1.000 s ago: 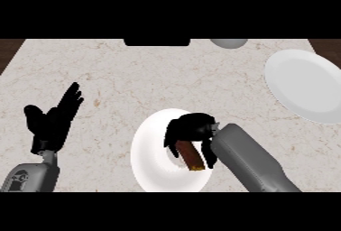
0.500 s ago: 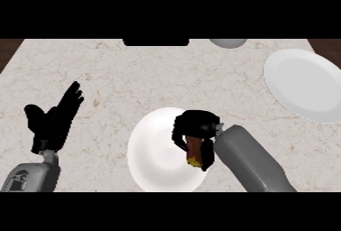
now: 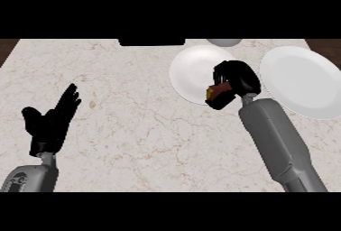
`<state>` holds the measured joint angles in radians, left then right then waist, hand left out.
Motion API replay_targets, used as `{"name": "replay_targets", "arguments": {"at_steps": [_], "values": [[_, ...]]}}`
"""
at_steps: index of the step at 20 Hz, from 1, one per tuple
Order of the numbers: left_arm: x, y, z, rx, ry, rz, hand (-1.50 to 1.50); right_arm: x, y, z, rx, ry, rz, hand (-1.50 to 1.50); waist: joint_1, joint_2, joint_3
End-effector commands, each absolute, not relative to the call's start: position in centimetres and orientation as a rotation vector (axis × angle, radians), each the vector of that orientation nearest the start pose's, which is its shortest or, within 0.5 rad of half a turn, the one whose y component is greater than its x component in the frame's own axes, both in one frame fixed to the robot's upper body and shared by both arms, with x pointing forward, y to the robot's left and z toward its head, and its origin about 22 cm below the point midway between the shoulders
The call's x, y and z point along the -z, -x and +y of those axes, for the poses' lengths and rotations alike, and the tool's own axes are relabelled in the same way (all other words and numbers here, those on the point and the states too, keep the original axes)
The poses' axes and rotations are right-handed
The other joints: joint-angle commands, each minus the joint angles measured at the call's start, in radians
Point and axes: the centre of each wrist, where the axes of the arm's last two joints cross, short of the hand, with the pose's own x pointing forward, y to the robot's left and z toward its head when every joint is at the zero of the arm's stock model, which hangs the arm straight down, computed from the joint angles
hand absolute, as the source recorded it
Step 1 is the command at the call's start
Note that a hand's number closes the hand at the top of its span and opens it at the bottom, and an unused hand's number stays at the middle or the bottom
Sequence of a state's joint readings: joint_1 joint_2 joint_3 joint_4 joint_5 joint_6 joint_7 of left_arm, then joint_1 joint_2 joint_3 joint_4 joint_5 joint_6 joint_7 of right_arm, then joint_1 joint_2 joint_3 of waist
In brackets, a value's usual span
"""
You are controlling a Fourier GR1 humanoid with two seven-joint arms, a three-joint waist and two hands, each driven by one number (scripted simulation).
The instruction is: Pick the sweet potato from the plate and place it in the plate
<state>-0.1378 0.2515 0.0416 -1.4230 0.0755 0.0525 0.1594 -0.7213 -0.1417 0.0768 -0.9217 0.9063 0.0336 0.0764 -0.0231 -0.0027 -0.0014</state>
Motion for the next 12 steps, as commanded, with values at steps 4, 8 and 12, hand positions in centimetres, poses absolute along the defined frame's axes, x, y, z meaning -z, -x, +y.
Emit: {"name": "replay_targets", "arguments": {"at_steps": [4,8,12], "values": [[-2.2,-28.1,29.7,0.065,-0.186,-1.412,0.00,-11.0,-41.2,-17.9,-0.561,1.317,-1.461,1.50,0.026,0.003,-0.001],[-2.9,-28.3,28.1,0.098,-0.165,-1.401,0.00,-13.4,-42.2,-19.6,-0.370,1.431,-1.378,1.50,0.028,0.002,0.001],[-2.0,-29.2,29.1,0.090,-0.153,-1.404,0.00,-11.1,-42.5,-21.5,-0.222,1.396,-1.345,1.50,0.034,0.010,0.001]]}}
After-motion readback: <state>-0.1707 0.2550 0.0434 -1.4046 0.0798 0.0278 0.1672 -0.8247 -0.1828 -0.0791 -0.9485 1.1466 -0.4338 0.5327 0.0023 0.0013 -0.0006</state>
